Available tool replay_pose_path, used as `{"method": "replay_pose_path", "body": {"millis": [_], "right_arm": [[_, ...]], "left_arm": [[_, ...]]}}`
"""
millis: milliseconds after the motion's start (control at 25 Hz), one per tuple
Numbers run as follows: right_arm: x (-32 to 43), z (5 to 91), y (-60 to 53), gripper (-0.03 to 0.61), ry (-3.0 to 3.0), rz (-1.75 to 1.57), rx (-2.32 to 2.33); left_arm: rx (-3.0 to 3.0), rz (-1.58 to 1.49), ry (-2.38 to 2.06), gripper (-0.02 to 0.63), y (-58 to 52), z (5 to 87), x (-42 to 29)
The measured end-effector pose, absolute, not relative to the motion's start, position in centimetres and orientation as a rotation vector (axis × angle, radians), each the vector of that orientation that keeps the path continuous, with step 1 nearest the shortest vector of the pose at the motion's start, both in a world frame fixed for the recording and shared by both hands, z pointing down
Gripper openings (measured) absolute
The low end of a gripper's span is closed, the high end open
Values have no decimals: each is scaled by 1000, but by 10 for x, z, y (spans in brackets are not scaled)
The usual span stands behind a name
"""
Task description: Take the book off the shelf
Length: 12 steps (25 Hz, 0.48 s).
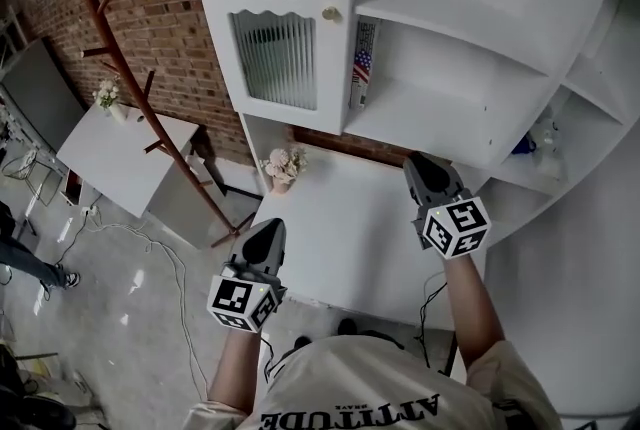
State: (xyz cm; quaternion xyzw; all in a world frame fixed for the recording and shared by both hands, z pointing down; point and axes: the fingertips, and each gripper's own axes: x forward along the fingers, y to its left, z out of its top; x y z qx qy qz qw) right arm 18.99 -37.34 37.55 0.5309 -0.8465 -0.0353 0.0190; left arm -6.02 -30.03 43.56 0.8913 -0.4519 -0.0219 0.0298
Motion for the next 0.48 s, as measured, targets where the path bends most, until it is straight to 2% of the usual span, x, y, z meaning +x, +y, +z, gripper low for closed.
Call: {"method": "replay_pose_path", "body": {"millis": [280,480], "right_arm": [[188,363,-431,37,-2662,-81,1561],[181,356,-471,78,-2676,-63,1517]], "left_arm": [[2719,-52,-1445,26,-309,435,-59],[2702,-45,-1477,26,-315,436,-61]]}}
